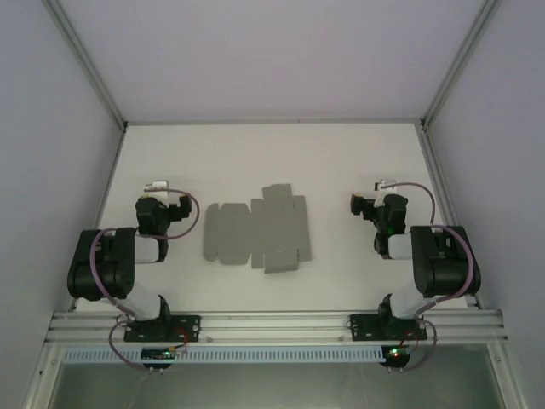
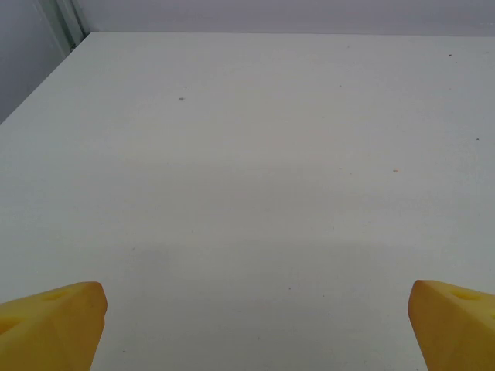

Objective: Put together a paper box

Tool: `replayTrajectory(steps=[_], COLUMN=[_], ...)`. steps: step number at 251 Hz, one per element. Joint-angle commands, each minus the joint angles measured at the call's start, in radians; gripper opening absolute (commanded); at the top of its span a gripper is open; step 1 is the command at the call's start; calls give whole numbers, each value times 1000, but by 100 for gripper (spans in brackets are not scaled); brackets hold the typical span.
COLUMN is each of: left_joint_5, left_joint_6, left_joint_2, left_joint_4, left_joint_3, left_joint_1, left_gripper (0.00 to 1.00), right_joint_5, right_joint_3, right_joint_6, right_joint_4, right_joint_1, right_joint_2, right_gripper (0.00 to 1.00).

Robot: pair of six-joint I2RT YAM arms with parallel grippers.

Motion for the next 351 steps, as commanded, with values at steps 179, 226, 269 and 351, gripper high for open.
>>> replayTrajectory(steps=[179, 226, 269, 351], left_joint_5=[14, 11, 24, 253], left_joint_6=[-1, -21, -89, -370], left_joint_2=[-4, -77, -241, -400], left_joint_4=[5, -105, -412, -744], left_joint_3=[19, 49, 139, 224], left_joint_1=[10, 25, 26, 14], left_gripper=[99, 100, 100, 99], right_joint_5=[-68, -84, -75, -211], right_joint_3=[14, 70, 230, 469], right_joint_6=[-4, -7, -1, 249], right_joint_4=[14, -175, -531, -999], right_joint_1=[-16, -15, 15, 233], right_joint_2=[-2, -115, -215, -259], right_gripper=[99, 99, 99, 96])
